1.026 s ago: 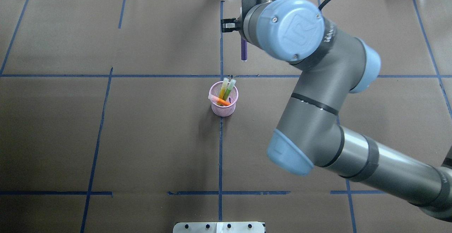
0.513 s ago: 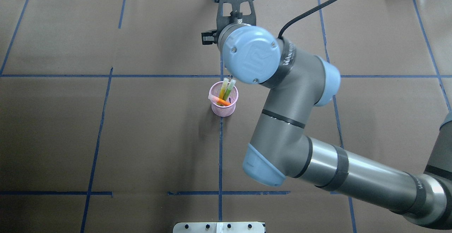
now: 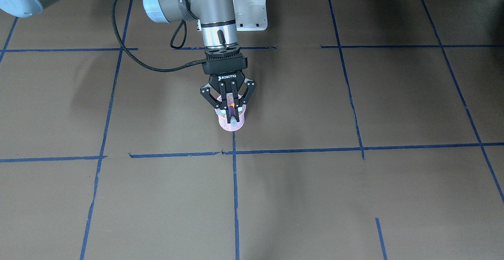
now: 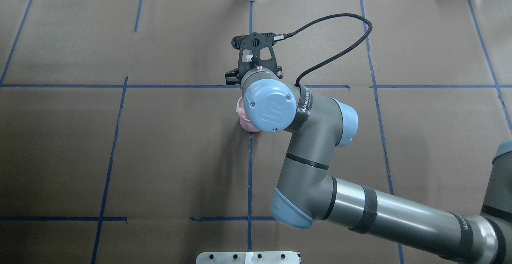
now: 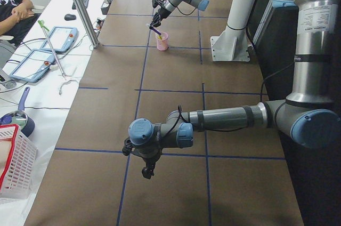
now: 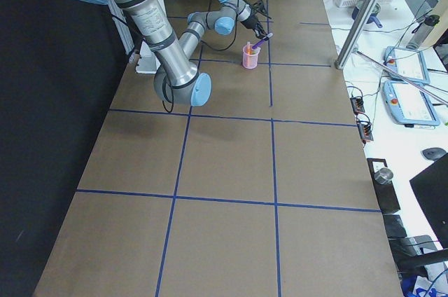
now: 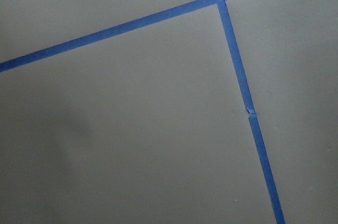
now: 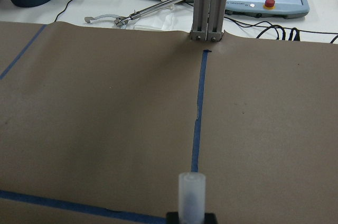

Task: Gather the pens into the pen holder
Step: 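Lower the purple marker into the cup and open the right gripper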

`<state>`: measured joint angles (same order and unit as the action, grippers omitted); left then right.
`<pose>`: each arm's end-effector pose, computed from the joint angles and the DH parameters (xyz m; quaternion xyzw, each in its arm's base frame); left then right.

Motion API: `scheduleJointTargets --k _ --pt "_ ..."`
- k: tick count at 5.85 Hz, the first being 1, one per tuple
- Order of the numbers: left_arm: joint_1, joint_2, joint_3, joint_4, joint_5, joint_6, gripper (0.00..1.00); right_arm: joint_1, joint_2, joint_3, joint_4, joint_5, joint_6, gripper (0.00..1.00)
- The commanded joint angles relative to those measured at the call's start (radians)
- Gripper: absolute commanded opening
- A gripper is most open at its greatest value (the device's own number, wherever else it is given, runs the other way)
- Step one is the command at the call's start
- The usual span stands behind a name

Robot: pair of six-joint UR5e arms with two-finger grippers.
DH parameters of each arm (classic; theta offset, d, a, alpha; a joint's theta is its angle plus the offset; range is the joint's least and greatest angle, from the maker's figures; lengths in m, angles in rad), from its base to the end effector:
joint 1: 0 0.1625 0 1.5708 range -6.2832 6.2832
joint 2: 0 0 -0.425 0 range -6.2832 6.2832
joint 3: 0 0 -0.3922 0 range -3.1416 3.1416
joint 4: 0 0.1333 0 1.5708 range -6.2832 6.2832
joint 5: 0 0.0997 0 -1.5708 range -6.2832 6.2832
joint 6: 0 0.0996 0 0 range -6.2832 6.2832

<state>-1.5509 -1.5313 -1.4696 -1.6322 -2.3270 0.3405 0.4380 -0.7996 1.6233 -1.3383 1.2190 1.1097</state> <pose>-0.0557 -0.4664 0.7223 0.0225 0.3700 0.1520 0.9162 -0.5567 -0.4458 0.1387 0.3517 -0.3811 0.0783 0.8514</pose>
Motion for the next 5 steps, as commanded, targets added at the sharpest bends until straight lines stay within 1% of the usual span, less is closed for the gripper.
scheduleJointTargets --k 1,2,3,4,5 --pt "0.000 -0.001 -0.001 0.000 0.009 0.000 1.00 -0.025 -0.024 0.010 0.002 -0.001 0.030 0.00" --pt "0.000 -0.001 -0.005 0.000 0.015 0.002 1.00 -0.033 -0.044 0.026 0.001 -0.001 0.030 0.03" --pt "0.000 -0.001 -0.005 0.000 0.017 0.002 1.00 -0.033 -0.056 0.049 -0.001 0.000 0.029 0.29" --pt "0.000 -0.001 -0.005 0.000 0.017 0.002 1.00 -0.035 -0.058 0.050 -0.001 -0.001 0.030 0.99" --pt "0.000 -0.001 -0.006 0.000 0.017 0.002 1.00 -0.035 -0.052 0.061 -0.001 0.004 0.029 1.00"
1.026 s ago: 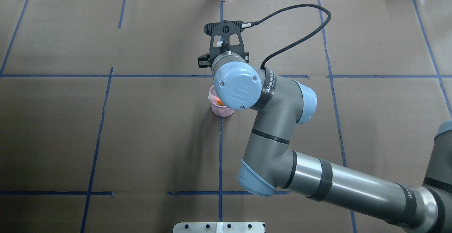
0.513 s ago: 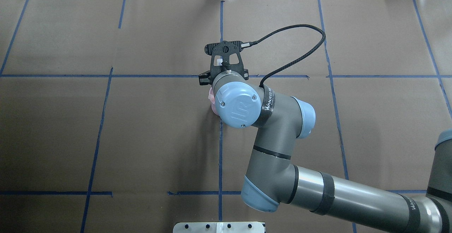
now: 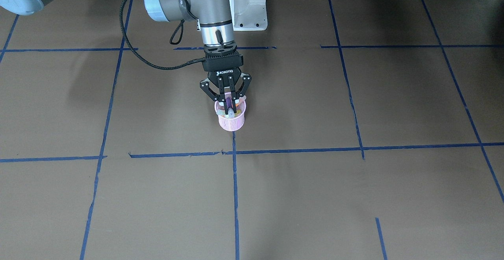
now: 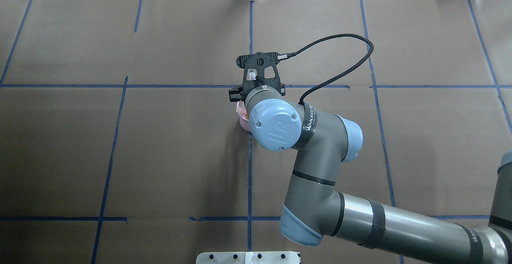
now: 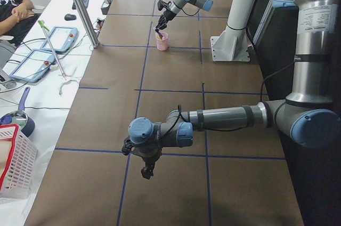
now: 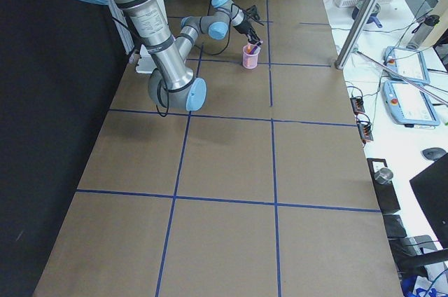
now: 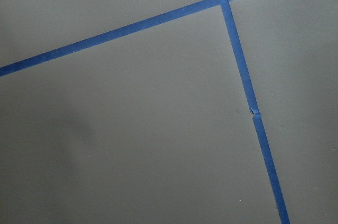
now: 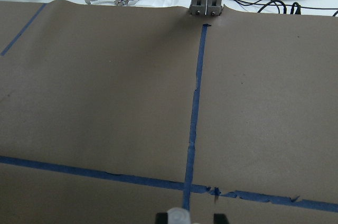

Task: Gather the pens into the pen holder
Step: 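Lower the purple marker into the cup and open the right gripper, then withdraw the right gripper up and away from the cup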

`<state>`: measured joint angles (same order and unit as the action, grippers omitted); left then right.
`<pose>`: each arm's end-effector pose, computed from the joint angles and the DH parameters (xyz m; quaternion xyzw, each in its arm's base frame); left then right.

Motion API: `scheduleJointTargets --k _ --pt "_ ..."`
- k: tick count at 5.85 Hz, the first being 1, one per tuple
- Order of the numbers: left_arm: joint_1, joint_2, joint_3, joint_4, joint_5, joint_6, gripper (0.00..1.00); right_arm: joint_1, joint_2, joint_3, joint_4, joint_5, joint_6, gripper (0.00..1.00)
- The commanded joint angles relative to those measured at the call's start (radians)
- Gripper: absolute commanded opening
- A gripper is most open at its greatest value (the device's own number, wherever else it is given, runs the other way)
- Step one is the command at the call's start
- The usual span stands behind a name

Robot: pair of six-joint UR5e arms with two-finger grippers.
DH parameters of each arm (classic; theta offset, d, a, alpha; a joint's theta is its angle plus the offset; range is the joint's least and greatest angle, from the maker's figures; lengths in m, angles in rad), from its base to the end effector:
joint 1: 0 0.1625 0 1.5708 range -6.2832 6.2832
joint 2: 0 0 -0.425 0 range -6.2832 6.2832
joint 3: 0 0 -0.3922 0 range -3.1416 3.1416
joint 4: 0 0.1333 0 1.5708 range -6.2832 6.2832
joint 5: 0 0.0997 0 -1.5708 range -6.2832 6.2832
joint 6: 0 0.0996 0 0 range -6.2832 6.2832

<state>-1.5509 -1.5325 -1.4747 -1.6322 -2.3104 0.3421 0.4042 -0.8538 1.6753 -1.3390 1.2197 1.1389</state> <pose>-0.0569 -0.4677 0.7204 0.0244 0.3620 0.1548 0.9189 -0.5566 -0.4203 0.1553 0.3389 -0.3910 0.0760 0.8523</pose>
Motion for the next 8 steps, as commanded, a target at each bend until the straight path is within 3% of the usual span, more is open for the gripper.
scheduleJointTargets --k 1,2,3,5,6,8 --pt "0.000 -0.002 -0.001 0.000 0.000 0.000 1.00 0.001 0.002 0.061 -0.027 0.010 -0.005 1.00" --pt "0.000 0.000 -0.001 0.000 0.000 0.000 1.00 0.017 0.004 0.113 -0.099 0.047 -0.007 1.00" --pt "0.000 0.005 -0.010 0.002 0.000 0.000 1.00 0.124 0.001 0.160 -0.233 0.269 -0.016 1.00" --pt "0.000 0.040 -0.070 0.011 0.000 -0.012 1.00 0.352 -0.048 0.169 -0.339 0.616 -0.159 1.00" --pt "0.006 0.040 -0.078 0.009 0.000 -0.102 1.00 0.484 -0.135 0.170 -0.345 0.809 -0.323 1.00" --pt "0.009 0.038 -0.085 0.009 -0.001 -0.168 1.00 0.655 -0.337 0.167 -0.348 0.972 -0.626 1.00"
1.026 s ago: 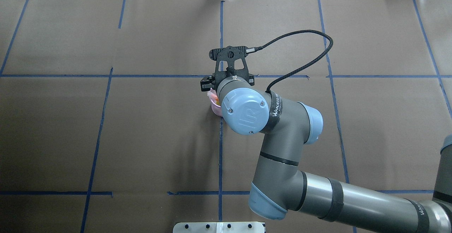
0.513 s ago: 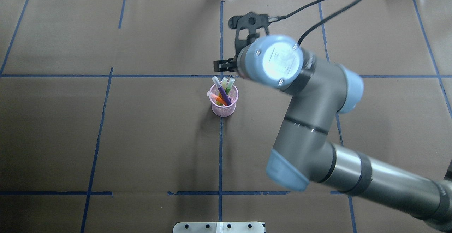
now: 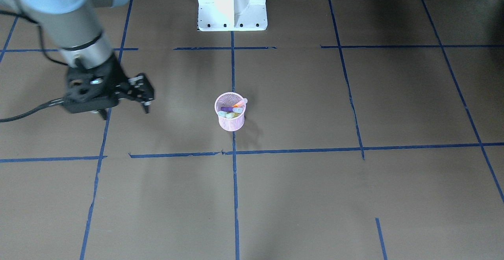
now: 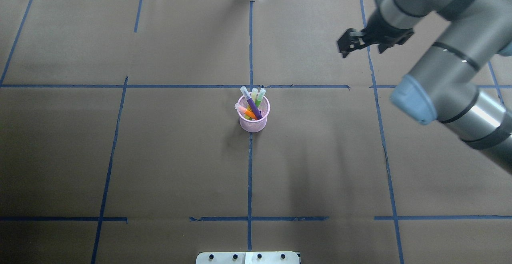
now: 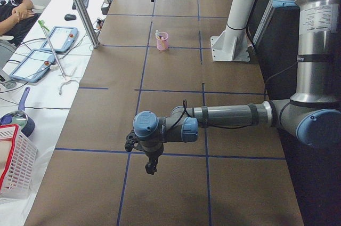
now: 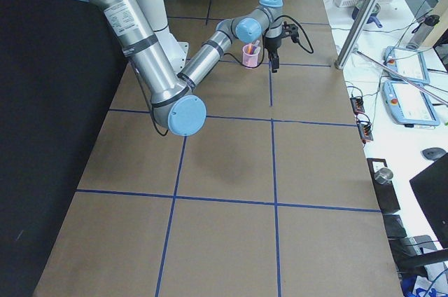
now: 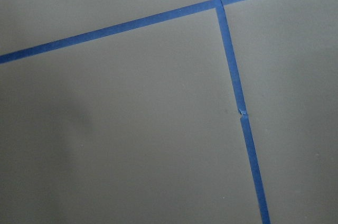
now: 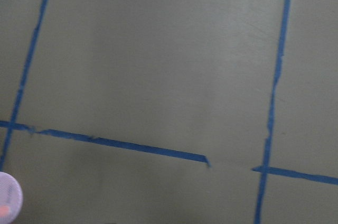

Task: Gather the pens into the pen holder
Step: 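Withdraw the right gripper up and away from the cup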

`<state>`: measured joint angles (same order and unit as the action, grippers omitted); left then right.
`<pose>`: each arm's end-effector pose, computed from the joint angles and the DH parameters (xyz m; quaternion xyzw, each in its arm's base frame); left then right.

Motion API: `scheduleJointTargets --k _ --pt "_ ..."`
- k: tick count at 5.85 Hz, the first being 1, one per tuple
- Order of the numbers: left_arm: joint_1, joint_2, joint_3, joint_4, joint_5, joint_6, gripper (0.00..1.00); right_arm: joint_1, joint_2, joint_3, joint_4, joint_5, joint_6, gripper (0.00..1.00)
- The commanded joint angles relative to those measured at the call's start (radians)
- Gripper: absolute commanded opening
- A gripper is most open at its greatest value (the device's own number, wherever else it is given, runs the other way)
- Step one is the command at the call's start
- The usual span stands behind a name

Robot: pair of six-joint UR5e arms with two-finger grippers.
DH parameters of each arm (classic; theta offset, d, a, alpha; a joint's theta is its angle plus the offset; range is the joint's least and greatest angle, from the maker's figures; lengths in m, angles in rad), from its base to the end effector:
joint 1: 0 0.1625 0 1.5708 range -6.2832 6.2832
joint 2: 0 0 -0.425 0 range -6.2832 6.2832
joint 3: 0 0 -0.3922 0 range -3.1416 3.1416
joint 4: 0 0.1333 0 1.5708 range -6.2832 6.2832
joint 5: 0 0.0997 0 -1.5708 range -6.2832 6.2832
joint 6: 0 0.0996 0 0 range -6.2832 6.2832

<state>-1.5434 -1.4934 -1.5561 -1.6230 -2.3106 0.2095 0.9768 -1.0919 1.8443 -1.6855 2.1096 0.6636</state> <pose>-0.0537 -0.4560 0.6998 0.0143 0.3616 0.1030 0.9265 -0.2751 -0.5541 0.2810 0.0957 -0.3821 -0.0515 0.9177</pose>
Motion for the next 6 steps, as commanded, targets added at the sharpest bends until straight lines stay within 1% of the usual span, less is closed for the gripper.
scheduleJointTargets --k 1,2,3,4,5,6 --pt "0.023 -0.001 -0.034 0.006 -0.003 -0.088 1.00 0.144 -0.179 -0.013 -0.003 0.101 -0.277 1.00" --pt "0.028 -0.001 -0.039 0.006 -0.003 -0.097 1.00 0.240 -0.204 -0.099 0.000 0.171 -0.433 1.00" --pt "0.028 -0.001 -0.042 0.006 -0.003 -0.098 1.00 0.332 -0.200 -0.238 0.006 0.199 -0.649 1.00" --pt "0.028 -0.001 -0.047 0.006 -0.003 -0.098 1.00 0.414 -0.200 -0.372 0.009 0.196 -0.846 1.00" --pt "0.028 -0.001 -0.047 0.006 -0.001 -0.098 1.00 0.512 -0.197 -0.527 0.012 0.197 -1.031 1.00" --pt "0.028 -0.001 -0.045 0.006 -0.003 -0.098 1.00 0.580 -0.215 -0.581 0.012 0.198 -1.143 1.00"
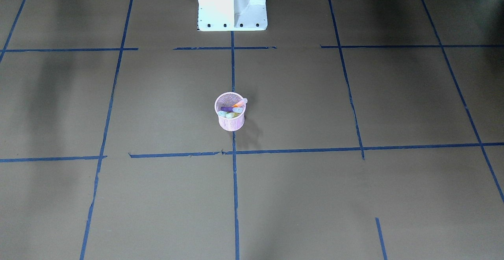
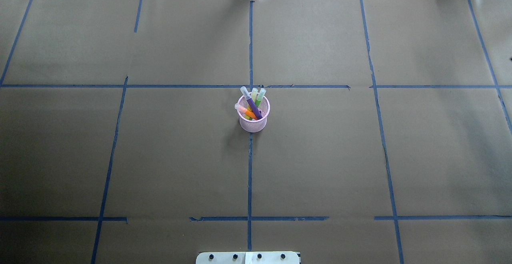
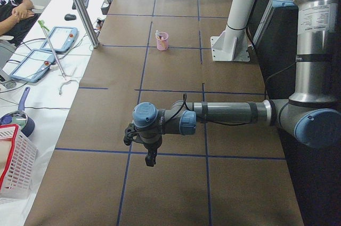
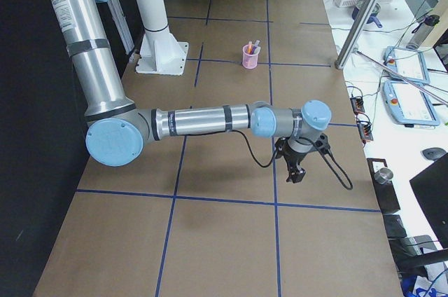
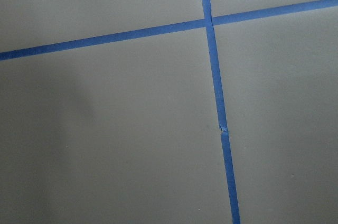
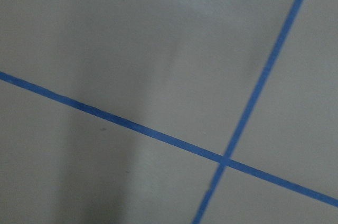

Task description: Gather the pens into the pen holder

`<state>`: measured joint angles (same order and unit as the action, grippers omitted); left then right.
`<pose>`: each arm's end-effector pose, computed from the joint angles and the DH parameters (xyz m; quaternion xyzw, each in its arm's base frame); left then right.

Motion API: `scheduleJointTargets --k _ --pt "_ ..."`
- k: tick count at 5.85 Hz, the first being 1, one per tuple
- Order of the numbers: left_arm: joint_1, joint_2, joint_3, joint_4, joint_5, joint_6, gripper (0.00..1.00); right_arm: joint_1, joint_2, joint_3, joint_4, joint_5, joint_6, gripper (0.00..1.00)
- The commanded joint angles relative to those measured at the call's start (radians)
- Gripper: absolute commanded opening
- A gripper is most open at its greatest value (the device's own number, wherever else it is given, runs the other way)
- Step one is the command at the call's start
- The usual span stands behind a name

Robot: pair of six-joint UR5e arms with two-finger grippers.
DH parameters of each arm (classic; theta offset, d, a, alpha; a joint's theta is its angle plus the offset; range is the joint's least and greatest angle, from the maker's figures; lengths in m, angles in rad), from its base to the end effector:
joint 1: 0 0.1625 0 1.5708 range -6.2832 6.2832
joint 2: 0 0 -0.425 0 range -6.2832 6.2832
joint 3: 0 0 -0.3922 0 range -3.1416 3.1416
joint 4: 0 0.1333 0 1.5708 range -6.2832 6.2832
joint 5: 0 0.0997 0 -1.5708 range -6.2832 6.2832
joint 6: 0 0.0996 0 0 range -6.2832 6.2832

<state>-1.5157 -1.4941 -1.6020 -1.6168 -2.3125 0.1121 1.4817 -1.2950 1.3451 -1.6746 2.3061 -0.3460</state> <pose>-0.0406 -0.4619 0.6775 0.0106 0.3623 0.0779 0.9288 0.0126 -0.6066 0.6309 0.0212 -0.3595 -0.1919 0.9129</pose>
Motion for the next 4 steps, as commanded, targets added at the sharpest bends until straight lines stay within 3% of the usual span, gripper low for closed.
scheduleJointTargets --k 1,2,4 --pt "-0.001 0.002 0.001 0.001 -0.001 0.000 1.00 0.125 -0.105 -0.057 0.027 0.001 -0.169 1.00" --pt "-0.001 0.005 0.001 0.002 -0.002 0.000 1.00 0.126 -0.229 -0.003 0.152 0.001 -0.142 1.00" --pt "-0.001 0.008 0.004 0.003 -0.002 0.001 1.00 0.124 -0.390 0.224 0.199 0.004 0.043 1.00"
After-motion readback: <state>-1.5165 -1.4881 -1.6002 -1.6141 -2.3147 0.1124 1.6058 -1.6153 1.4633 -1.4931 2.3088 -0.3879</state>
